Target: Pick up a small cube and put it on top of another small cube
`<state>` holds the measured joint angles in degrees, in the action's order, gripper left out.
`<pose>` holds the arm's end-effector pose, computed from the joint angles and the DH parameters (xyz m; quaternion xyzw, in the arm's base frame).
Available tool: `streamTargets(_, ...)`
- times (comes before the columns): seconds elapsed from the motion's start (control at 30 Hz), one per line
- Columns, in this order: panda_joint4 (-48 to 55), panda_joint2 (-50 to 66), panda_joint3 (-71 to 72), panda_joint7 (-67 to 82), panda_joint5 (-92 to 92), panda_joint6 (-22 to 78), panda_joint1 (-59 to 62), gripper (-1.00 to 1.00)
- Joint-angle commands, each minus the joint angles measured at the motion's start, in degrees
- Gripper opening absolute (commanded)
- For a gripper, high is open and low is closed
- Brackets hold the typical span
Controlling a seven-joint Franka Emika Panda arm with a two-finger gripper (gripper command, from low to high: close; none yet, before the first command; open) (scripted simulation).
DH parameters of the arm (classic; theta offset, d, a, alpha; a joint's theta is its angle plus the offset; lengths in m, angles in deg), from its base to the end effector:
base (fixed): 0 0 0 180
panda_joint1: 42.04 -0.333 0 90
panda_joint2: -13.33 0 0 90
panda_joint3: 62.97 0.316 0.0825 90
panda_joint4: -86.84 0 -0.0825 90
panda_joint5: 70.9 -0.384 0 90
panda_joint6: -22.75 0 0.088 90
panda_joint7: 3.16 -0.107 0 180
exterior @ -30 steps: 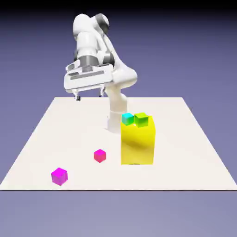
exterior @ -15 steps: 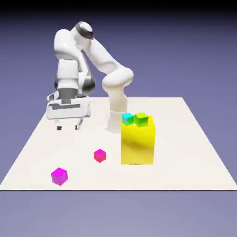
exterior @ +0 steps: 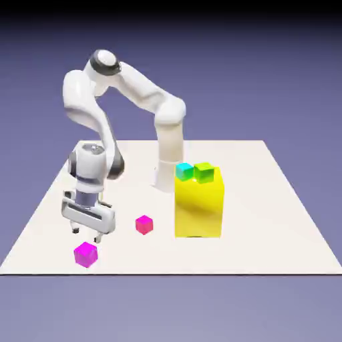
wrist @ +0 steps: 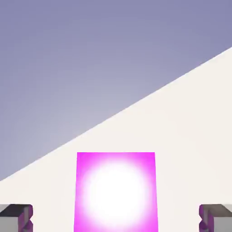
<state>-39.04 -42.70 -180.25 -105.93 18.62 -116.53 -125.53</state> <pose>0.4645 -0.2613 0.1628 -0.7794 0.6119 -0.1335 0.0180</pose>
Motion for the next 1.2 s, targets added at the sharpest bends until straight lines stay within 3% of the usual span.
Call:
streamTargets(0.0, 1.5, -1.8, -2.1, -0.9, 2.1, -0.4, -1.7, 0.0)
streamTargets(0.07, 3.4, -4.0, -4.7, -2.1, 4.7, -0.9, -3.9, 0.0)
streamTargets(0.1, 3.4, -4.0, -4.7, -2.1, 4.7, -0.9, -3.9, -1.0)
streamTargets(0.3, -3.2, 3.6, 5.3, 3.6, -5.2, 1.1, 4.0, -1.0)
streamTargets(1.17, -12.5, 8.4, 44.8, 68.4, -43.0, 13.6, 22.9, -1.0)
